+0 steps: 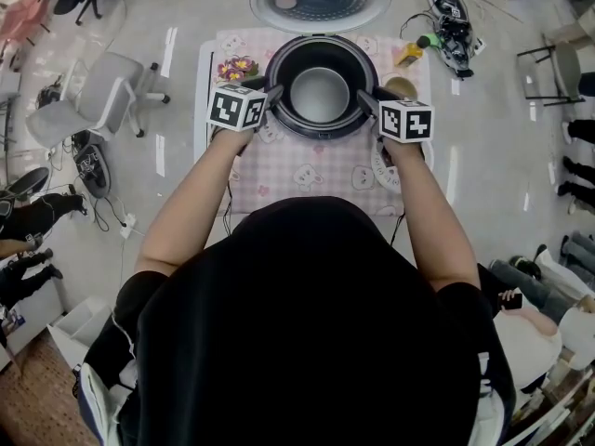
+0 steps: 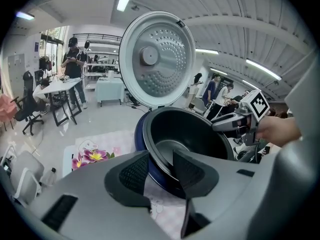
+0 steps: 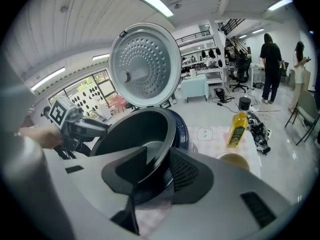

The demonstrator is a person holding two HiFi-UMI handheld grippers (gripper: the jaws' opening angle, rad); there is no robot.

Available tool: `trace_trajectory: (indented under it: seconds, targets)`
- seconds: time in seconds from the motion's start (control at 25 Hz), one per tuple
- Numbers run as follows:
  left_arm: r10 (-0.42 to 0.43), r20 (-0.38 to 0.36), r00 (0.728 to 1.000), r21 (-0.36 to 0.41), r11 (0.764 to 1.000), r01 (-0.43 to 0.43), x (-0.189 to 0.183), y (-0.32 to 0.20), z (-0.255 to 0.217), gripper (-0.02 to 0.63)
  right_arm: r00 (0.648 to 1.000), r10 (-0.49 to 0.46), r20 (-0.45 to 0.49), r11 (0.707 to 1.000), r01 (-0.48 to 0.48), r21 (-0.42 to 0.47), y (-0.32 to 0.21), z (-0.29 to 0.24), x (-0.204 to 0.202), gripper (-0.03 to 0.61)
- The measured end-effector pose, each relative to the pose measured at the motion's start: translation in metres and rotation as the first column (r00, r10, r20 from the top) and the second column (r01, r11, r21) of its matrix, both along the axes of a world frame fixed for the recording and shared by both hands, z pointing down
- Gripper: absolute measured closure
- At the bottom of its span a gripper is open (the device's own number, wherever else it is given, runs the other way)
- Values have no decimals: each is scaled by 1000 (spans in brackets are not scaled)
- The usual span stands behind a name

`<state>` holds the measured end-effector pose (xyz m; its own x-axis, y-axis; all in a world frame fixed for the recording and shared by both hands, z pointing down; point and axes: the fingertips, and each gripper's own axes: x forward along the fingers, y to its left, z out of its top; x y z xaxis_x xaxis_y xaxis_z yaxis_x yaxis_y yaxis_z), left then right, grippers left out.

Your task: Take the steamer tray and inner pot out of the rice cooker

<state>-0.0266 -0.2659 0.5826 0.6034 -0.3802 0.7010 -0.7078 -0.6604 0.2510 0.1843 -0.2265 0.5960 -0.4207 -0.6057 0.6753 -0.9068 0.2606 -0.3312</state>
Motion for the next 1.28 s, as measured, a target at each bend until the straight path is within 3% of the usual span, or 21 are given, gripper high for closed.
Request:
trace_trajectory:
  seconds: [0.08,0.2,0.4,0.6,0.76,1.12,1.28]
  targets:
    - [-9,-28,1000,-29,1000,8,3,-1,1,453,1000,18,10,1000,-18,-2,-2,0,2,436]
    - [-85,-136,987,-120,990,69,5,-6,2,470,993,71,90,997,-69,-21,-4,-2,5,456]
    - [-260,-318,911,-303,939,162,-3,-11,0,483,936,188,299,981,-165,-99,-6,-6,4,497]
    - [-373,-407,834,-419,887,192,-9,-11,1,515,851,282,443,958,-222,-183,-7,-7,6,522]
    - [-401,-455,795,-474,865,165,-6,-6,-1,551,791,344,506,937,-252,-244,-7,-8,9,535]
    - [-381,-478,791,-460,876,144,-5,0,-4,558,687,393,611,917,-243,-316,-1,-6,10,545]
    - [-361,-491,793,-443,887,129,-6,0,-16,560,677,376,633,926,-247,-287,2,-18,9,545]
